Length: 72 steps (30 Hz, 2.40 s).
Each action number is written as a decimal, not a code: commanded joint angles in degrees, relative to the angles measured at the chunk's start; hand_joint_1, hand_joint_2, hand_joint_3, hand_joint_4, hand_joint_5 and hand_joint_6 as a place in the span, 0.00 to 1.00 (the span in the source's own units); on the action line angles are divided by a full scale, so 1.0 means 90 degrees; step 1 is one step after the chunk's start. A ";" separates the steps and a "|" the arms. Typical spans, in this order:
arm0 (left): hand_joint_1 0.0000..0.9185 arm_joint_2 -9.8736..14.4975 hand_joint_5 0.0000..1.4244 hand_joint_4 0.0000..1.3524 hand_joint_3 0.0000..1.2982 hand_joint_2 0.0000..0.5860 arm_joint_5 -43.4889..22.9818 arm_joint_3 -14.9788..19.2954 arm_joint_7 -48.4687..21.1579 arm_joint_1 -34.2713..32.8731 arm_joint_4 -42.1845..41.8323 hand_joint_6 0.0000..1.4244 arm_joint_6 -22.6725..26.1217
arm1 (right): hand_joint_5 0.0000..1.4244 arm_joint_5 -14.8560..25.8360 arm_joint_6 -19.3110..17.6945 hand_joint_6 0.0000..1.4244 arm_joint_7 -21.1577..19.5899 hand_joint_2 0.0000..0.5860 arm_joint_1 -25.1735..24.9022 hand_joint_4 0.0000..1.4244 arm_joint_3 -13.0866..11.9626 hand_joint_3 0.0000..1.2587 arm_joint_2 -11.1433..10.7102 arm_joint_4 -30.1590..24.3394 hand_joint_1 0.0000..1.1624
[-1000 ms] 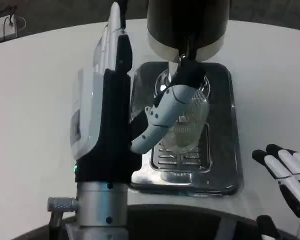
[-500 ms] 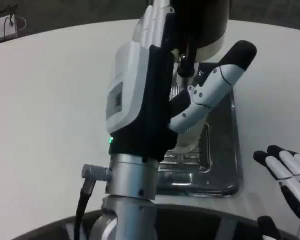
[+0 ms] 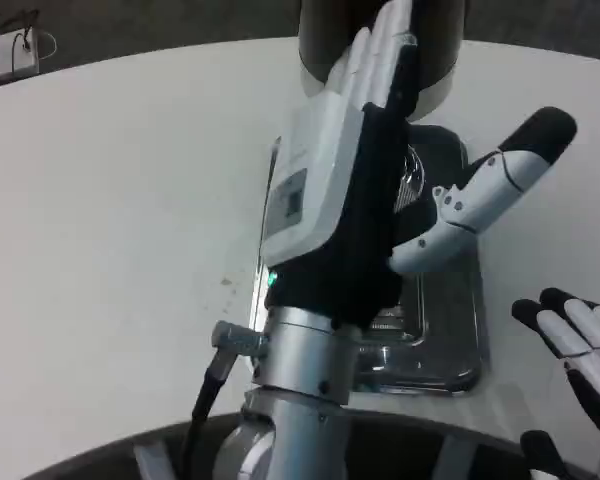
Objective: Grasp the cup under the faucet to collect the drink, then remove the cup.
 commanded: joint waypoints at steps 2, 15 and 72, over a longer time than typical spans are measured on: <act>0.00 -0.0046 0.00 0.00 0.00 0.26 -0.0011 -0.0173 0.0070 0.0204 0.0140 0.00 -0.0166 | 0.09 0.0086 -0.0059 0.14 0.0021 0.90 0.0005 0.05 -0.0034 0.08 -0.0033 0.0037 0.13; 0.00 -0.0046 0.00 0.00 0.00 0.26 0.0095 -0.0292 0.0230 0.0114 0.0508 0.00 -0.0212 | 0.10 0.0220 -0.0064 0.14 -0.0008 0.90 -0.0038 0.05 -0.0159 0.08 -0.0108 0.0156 0.13; 0.00 0.0153 0.03 0.00 0.00 0.22 0.1529 -0.0388 -0.1882 -0.0730 0.0184 0.00 0.0724 | 0.09 0.2301 0.1135 0.18 0.1684 0.56 -0.2105 0.05 0.0745 0.02 0.0044 0.1211 0.26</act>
